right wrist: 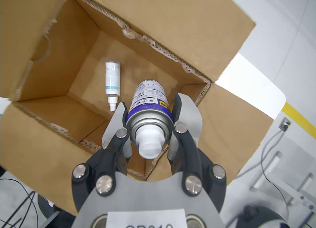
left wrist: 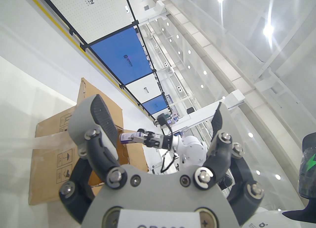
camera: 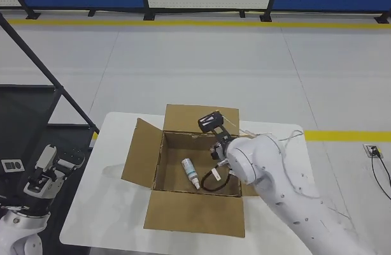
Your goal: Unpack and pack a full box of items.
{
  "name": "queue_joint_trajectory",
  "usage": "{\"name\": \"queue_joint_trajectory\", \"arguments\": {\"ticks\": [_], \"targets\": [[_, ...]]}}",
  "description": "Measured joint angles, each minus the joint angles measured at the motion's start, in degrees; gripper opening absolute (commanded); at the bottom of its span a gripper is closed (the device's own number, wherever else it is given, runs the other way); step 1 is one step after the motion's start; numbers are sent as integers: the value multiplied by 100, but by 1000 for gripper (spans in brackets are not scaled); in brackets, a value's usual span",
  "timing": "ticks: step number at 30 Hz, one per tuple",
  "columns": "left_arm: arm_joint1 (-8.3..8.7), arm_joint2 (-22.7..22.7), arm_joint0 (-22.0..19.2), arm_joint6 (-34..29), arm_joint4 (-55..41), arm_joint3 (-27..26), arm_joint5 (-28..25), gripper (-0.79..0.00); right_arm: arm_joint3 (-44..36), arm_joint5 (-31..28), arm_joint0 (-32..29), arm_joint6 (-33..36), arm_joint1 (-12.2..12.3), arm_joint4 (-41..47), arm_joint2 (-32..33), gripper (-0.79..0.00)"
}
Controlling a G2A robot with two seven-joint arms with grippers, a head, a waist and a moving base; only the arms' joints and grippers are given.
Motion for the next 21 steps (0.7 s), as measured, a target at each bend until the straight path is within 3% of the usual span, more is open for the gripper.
{"name": "queue_joint_trajectory", "arguments": {"ticks": [6,13,15,16,21], "targets": [[0,0,0,0,0,0,0,0,1759,68,582,-447,-521,550,-951,-785],[0,0,0,0,0,0,0,0,3137,87,889,-1033,-1035,954,-1442,-776],[0,0,0,0,0,0,0,0,3431,44,960,-1141,-1153,1057,-1503,-576],[0,0,0,0,0,0,0,0,3538,15,986,-1173,-1200,1094,-1526,-523],[0,0,0,0,0,0,0,0,4007,-138,1130,-1266,-1417,1183,-1622,-443]]}}
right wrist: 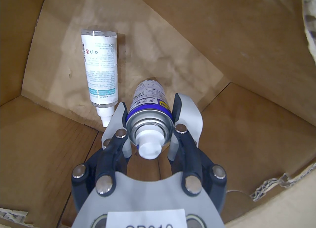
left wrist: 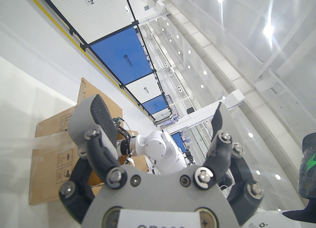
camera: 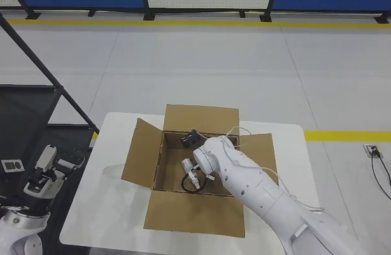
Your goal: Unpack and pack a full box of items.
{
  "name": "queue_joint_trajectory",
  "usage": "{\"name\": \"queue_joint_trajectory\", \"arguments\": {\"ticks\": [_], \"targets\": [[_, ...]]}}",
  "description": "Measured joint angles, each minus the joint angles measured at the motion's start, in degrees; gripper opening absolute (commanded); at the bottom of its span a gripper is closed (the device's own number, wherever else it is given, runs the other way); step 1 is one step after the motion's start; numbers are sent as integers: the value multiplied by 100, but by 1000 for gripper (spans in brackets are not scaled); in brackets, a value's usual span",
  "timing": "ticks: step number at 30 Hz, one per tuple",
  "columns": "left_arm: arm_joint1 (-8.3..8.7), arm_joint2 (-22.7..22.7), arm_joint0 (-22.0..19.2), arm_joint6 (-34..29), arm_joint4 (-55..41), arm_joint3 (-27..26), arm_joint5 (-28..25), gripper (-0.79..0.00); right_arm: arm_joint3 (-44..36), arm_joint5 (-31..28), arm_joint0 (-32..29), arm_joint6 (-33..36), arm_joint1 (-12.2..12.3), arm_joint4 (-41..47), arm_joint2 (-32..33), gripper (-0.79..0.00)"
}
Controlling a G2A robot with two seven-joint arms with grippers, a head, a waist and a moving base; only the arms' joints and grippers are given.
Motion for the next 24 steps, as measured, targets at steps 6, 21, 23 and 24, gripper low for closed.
{"name": "queue_joint_trajectory", "arguments": {"ticks": [6,21,23,24], "targets": [[0,0,0,0,0,0,0,0,359,-92,94,-115,-181,54,-20,-348],[52,204,62,167,578,110,145,0,-594,-67,35,-152,56,-122,766,-40],[78,286,33,34,714,196,227,0,-1081,-196,-154,-108,216,-149,1074,0],[100,344,6,-109,847,250,275,0,-1464,-282,-330,-68,335,-197,1309,0]]}}
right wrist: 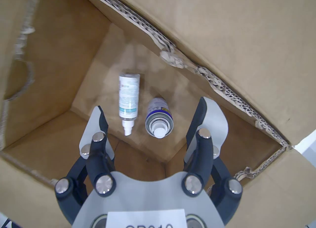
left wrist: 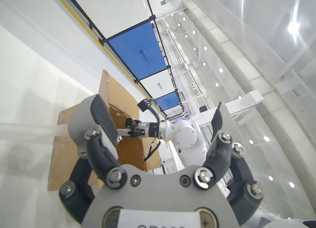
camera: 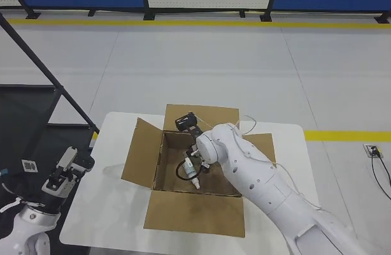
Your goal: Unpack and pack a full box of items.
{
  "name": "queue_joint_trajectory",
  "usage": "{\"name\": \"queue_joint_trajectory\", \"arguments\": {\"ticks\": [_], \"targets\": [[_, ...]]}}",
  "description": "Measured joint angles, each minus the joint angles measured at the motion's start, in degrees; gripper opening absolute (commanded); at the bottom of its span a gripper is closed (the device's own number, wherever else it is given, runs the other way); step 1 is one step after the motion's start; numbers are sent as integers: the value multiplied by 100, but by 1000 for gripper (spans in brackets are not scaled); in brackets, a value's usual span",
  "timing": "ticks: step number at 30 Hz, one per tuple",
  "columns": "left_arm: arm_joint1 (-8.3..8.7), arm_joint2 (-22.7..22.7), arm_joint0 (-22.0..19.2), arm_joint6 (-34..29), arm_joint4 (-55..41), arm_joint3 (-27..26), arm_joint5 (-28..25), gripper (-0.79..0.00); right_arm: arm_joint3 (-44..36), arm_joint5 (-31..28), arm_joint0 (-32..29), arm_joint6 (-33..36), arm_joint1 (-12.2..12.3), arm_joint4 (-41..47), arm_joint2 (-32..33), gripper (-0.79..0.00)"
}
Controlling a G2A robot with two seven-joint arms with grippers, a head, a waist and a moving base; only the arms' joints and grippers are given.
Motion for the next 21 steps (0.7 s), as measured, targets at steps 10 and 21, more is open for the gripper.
{"name": "queue_joint_trajectory", "arguments": {"ticks": [10,21], "targets": [[131,727,-287,-610,1190,563,-163,0,-3522,-749,-2219,412,816,-165,2376,0],[205,1213,-210,-805,1336,201,-263,0,-4717,-643,-3709,372,1146,562,4683,0]]}}
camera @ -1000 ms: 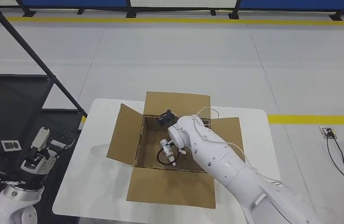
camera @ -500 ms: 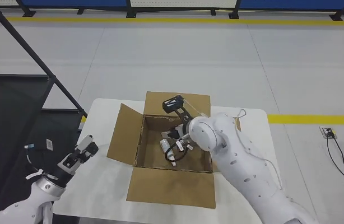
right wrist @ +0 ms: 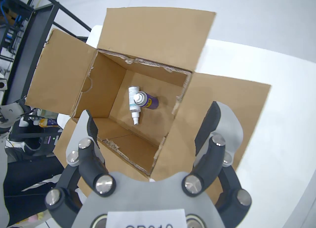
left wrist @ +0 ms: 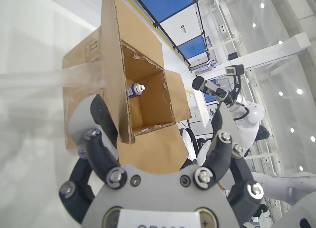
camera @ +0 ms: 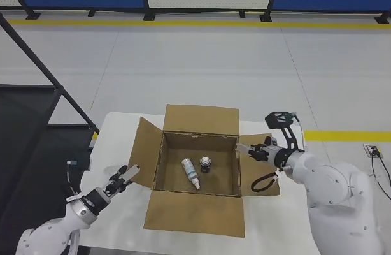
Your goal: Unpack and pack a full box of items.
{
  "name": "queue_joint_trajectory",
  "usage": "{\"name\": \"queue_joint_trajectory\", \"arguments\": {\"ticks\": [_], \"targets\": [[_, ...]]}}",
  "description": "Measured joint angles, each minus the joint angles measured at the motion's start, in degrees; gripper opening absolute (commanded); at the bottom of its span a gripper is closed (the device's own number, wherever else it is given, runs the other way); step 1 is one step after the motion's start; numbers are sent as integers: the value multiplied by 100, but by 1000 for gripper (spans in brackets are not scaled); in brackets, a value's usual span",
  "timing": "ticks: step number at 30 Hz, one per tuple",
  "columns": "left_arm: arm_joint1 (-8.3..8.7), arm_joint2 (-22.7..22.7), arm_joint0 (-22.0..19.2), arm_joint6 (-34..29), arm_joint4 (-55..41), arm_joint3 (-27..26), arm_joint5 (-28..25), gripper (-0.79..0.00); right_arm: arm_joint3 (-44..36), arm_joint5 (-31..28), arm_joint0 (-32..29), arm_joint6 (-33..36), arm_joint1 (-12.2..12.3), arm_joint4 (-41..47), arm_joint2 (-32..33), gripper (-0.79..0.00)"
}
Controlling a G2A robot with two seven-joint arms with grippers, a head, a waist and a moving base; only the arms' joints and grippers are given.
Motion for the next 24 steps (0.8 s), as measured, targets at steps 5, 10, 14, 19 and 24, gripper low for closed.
{"name": "queue_joint_trajectory", "arguments": {"ticks": [5,10,14,19,24], "targets": [[25,201,-47,85,123,-100,54,0,486,-210,-120,376,132,637,903,0],[52,520,-145,41,329,-147,94,0,1265,-697,-63,666,244,1294,1283,0],[70,786,-256,-30,459,-117,170,0,1939,-917,173,820,311,1462,1192,0],[90,1116,-398,-99,619,13,306,0,2535,-1638,419,974,378,2095,1032,0],[105,1367,-485,-64,734,137,365,0,2716,-2354,552,1223,451,2913,925,0]]}}
